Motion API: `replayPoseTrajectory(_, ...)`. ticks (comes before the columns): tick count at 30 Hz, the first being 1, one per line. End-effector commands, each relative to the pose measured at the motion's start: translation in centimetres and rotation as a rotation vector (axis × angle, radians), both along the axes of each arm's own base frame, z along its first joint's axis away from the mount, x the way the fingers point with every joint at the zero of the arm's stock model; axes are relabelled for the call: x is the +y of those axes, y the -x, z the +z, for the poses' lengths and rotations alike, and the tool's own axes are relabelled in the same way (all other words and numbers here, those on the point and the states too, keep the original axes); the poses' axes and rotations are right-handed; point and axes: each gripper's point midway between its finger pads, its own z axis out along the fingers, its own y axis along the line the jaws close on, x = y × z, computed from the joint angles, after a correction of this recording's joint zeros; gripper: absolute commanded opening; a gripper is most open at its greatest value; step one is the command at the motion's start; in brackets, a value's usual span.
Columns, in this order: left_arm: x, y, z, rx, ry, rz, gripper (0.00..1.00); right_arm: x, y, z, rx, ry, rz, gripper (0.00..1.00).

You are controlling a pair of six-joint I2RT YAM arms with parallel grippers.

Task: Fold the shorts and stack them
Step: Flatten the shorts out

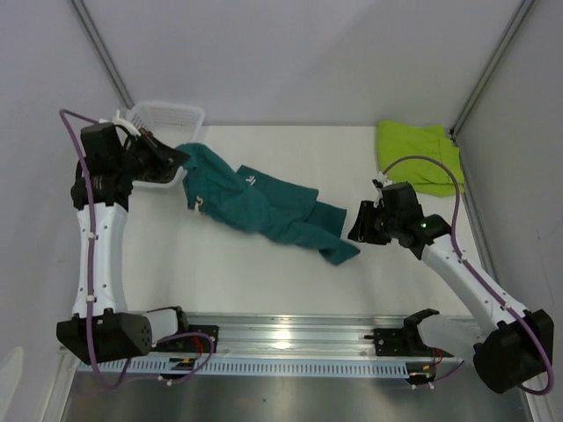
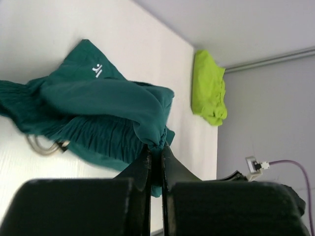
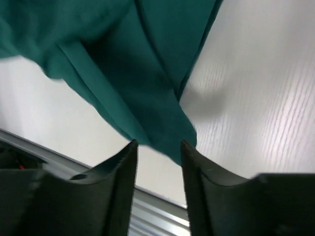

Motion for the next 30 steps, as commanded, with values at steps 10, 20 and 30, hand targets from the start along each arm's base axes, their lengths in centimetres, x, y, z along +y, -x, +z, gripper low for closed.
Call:
replayPoseTrajectory(10,-5.4,8.9,-5.3,-0.021,-0.099,-0.208,0.01,2.0,-7.3,7.6,-0.194,-0.085,0.011,0.56)
replayPoseTrajectory(20,-5.0,15.8,-12.6,0.195,-0.165,-0.215,0.00,8.2,-12.4,0.0,-0.022,-0.100,0.117,0.55)
replayPoseTrajectory(30,-4.2,21.1,-18.2,0.355,-0.181,-0.202,0.00,12.2,-16.9,-4.6,0.044,-0.080,0.150,0.57)
